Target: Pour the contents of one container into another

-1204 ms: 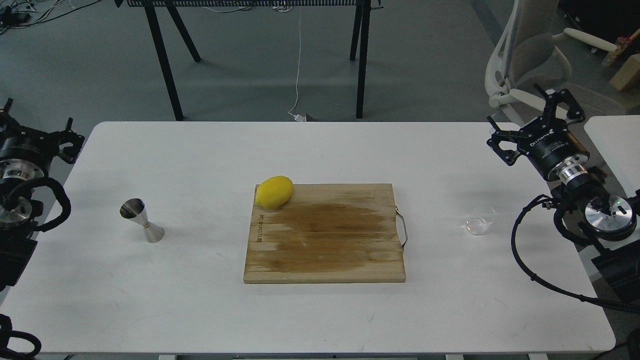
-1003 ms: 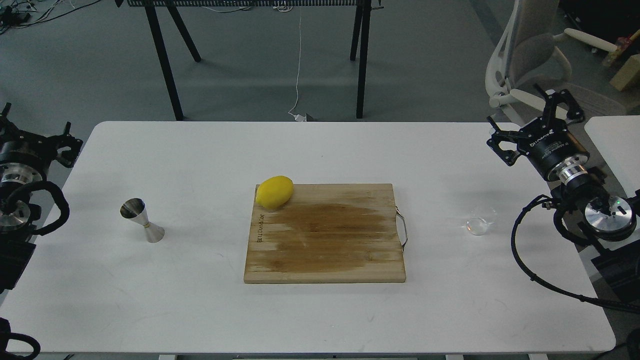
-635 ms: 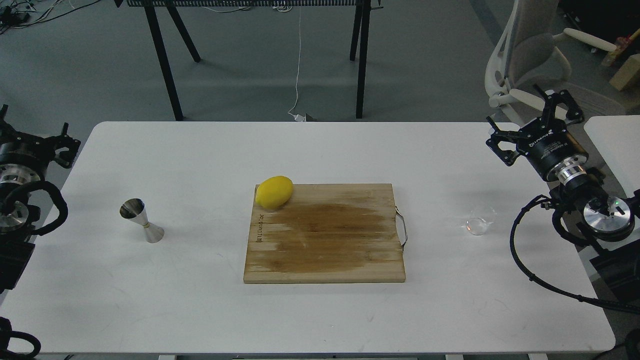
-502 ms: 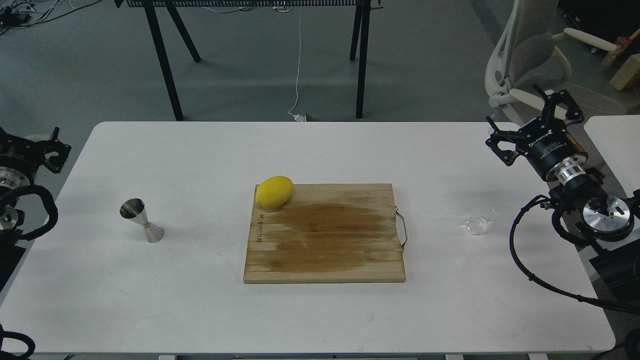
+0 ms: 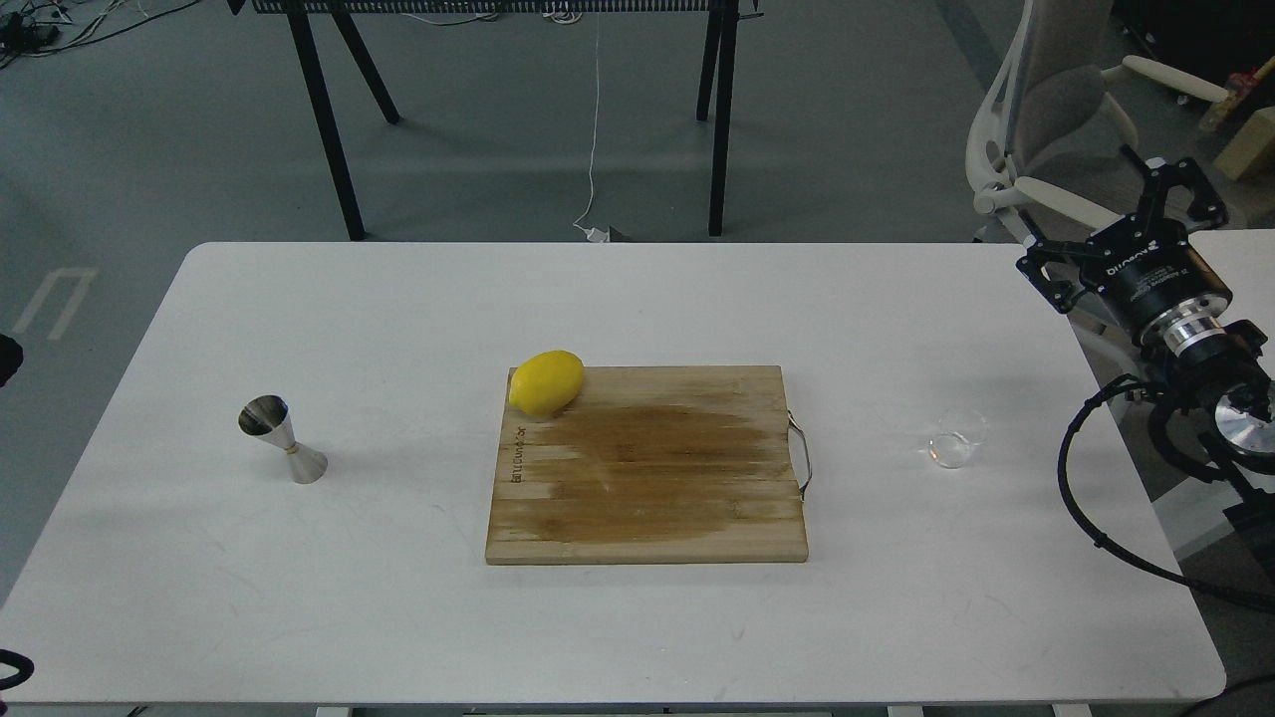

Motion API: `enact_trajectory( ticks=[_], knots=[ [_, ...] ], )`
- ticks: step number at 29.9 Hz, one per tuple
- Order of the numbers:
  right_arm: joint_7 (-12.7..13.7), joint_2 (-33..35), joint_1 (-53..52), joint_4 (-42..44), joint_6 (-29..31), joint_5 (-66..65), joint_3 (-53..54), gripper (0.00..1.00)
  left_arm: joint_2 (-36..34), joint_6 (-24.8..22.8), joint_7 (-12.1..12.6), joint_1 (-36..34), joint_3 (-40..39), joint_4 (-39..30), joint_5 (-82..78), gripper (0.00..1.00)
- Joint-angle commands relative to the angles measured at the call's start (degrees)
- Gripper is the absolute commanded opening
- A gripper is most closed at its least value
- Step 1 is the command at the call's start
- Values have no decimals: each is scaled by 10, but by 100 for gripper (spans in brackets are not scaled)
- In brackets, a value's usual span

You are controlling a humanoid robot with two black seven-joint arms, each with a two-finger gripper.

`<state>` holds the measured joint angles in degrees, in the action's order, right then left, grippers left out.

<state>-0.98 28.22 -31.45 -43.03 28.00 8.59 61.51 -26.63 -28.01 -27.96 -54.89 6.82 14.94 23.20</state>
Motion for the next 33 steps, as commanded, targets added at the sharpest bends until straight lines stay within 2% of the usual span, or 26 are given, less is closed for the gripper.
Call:
enact_trajectory(
  ticks=[1,5,7,11,13,16,18,22,27,33],
  knots=[
    [-1,8,3,-1,0,-1,0,100,53,0,0,0,20,128,1,100],
    [0,9,4,1,0,-1,0,100,142,0,0,10,99,311,5,100],
    [-1,8,7,1,0,-1,0,100,148,0,0,15,143,337,5,100],
    [-1,8,8,2,0,-1,0,100,101,0,0,13,166,298,0,100],
    [-1,8,10,4,0,-1,0,100,50,0,0,9,163,228,0,100],
    [-1,9,11,5,0,-1,0,100,-36,0,0,-14,160,87,1,100],
    [-1,8,11,5,0,-1,0,100,-67,0,0,-25,163,28,-2,100],
    [-1,8,11,5,0,-1,0,100,-63,0,0,-27,179,25,-15,100],
    [-1,9,11,6,0,-1,0,100,-33,0,0,-31,320,46,-89,100],
    [-1,9,17,8,0,-3,0,100,-7,0,0,-48,324,34,-123,100]
  ],
)
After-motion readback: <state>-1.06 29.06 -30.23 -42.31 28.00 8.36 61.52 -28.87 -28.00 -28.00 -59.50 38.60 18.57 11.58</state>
